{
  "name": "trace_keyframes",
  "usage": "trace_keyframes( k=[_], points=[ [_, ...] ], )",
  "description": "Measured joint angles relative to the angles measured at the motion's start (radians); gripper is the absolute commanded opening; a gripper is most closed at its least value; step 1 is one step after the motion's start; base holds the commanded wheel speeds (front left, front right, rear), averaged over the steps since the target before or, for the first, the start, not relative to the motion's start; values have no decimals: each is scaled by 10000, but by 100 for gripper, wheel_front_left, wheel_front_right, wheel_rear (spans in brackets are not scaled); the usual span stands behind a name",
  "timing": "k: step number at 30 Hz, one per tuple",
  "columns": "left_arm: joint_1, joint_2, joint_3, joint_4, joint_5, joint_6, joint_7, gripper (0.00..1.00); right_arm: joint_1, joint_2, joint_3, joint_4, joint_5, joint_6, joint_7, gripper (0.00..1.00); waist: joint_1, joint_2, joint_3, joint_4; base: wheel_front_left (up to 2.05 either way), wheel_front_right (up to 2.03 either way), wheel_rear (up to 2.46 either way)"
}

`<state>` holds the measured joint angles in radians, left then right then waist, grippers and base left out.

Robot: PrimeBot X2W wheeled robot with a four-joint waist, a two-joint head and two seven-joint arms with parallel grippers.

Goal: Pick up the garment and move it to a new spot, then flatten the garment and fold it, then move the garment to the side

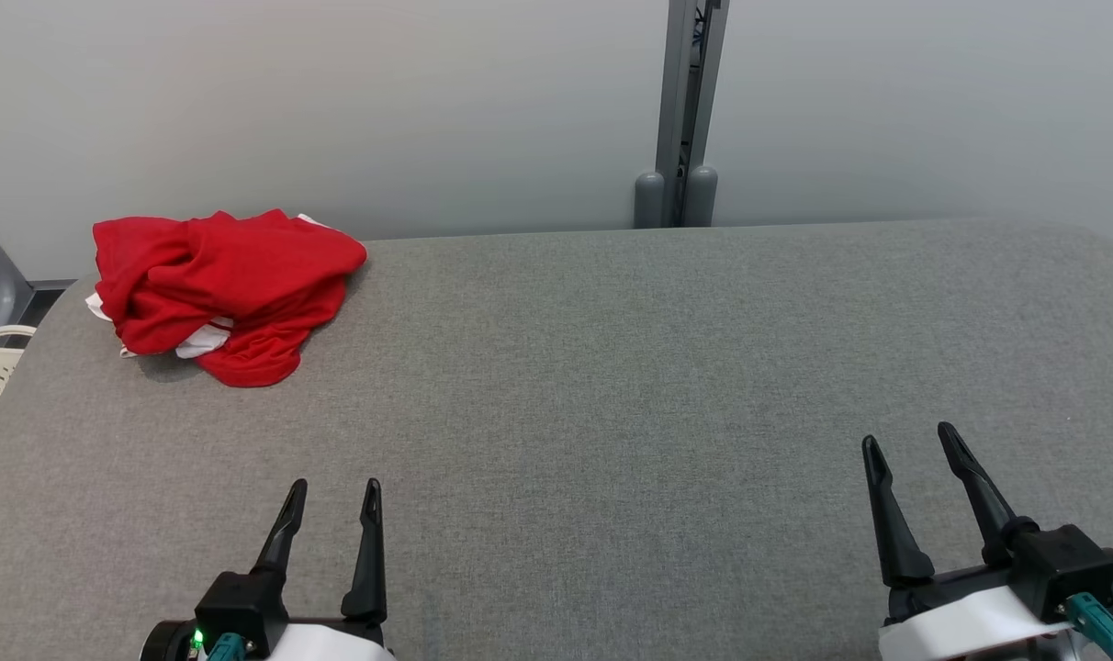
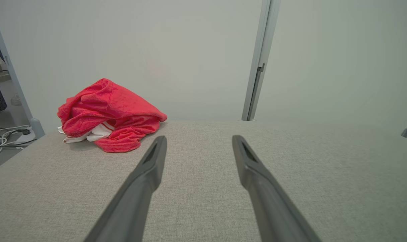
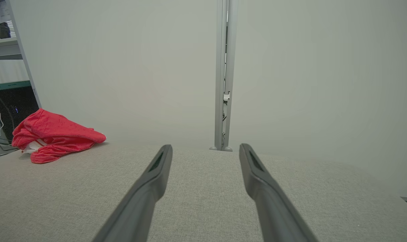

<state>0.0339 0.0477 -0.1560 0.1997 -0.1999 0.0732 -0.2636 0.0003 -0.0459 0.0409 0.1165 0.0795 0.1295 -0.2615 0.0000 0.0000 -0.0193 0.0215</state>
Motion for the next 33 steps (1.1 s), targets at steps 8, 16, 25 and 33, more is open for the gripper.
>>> trace_keyframes(
  k=[8,16,25,33],
  points=[
    [25,0,52,90,-140,27,-2,100,59,0,17,23,13,0,0,100,0,0,-58,-29,0,0,0],
    [37,0,52,136,-144,27,-2,100,94,-2,10,23,15,0,0,100,0,0,-69,-29,0,0,0],
    [37,0,54,159,-146,29,-2,100,94,0,2,119,81,0,0,100,0,0,-59,0,0,0,0],
    [37,0,65,171,-146,27,-2,100,91,-2,2,173,102,0,0,100,0,0,-45,-5,0,0,0]
  ],
)
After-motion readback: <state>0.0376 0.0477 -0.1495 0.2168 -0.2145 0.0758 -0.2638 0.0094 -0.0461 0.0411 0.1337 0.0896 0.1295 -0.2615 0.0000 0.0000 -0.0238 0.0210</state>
